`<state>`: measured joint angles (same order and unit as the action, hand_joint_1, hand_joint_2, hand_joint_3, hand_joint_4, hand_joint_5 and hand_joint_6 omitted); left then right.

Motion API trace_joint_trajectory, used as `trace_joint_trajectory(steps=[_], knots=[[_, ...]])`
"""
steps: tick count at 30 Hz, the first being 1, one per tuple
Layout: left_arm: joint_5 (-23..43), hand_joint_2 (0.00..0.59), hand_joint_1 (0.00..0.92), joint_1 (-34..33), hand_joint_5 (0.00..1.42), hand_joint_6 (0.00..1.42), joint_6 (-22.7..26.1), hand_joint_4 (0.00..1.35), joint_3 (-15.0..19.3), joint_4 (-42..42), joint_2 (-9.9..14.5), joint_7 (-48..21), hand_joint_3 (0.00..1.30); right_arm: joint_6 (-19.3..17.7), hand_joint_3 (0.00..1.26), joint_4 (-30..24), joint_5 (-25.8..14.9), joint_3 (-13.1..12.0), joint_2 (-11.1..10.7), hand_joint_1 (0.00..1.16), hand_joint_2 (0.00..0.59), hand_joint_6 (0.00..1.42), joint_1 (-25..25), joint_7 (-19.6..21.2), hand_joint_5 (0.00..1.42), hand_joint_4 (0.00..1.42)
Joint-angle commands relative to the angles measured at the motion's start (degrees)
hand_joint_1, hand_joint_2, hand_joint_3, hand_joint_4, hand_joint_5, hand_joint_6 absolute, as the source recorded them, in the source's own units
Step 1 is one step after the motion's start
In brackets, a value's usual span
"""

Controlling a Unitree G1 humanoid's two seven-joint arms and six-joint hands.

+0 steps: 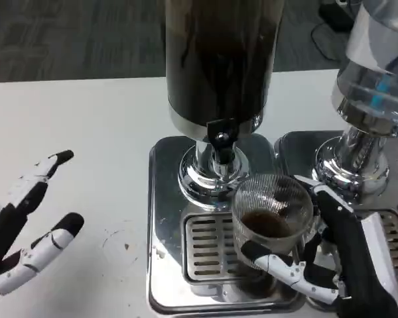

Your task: Grasp the cup under the faucet to collect the drink, then remove the cup.

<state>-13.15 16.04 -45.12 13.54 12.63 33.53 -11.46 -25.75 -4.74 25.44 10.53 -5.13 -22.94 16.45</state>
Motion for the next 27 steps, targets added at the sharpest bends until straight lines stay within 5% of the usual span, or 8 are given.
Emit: trace_joint_trajectory(steps=[1,11,21,27], knots=[[-2.56,0.207,0.0,0.49,0.0,0.0,-3.37,0.0,-2.15,-0.45,4.72,-2.49,0.0,-1.31,0.53,-2.94,-0.84,-0.22,0.16,0.9,0.148,1.16,-1.29,-0.35,0.84,0.6],[-6.53,0.203,0.0,2.52,0.0,0.0,-6.16,0.0,-2.56,-0.89,10.24,-2.61,0.0,-1.25,0.54,-7.58,-0.55,0.37,-0.17,0.9,0.148,1.16,-4.11,-2.29,0.84,0.6],[-8.33,0.264,0.0,-0.83,0.0,0.0,-8.78,0.0,-7.09,-0.13,10.87,-2.6,0.0,-1.66,0.54,-12.13,-1.43,0.18,-0.3,0.9,0.159,1.15,-7.16,-4.38,0.84,0.6],[-9.29,0.242,0.0,-2.32,0.0,0.0,-8.44,0.0,-8.65,-0.89,11.46,-2.68,0.0,-1.57,0.54,-15.3,-1.37,-0.36,-0.96,0.89,0.162,1.15,-8.47,-5.68,0.84,0.61]])
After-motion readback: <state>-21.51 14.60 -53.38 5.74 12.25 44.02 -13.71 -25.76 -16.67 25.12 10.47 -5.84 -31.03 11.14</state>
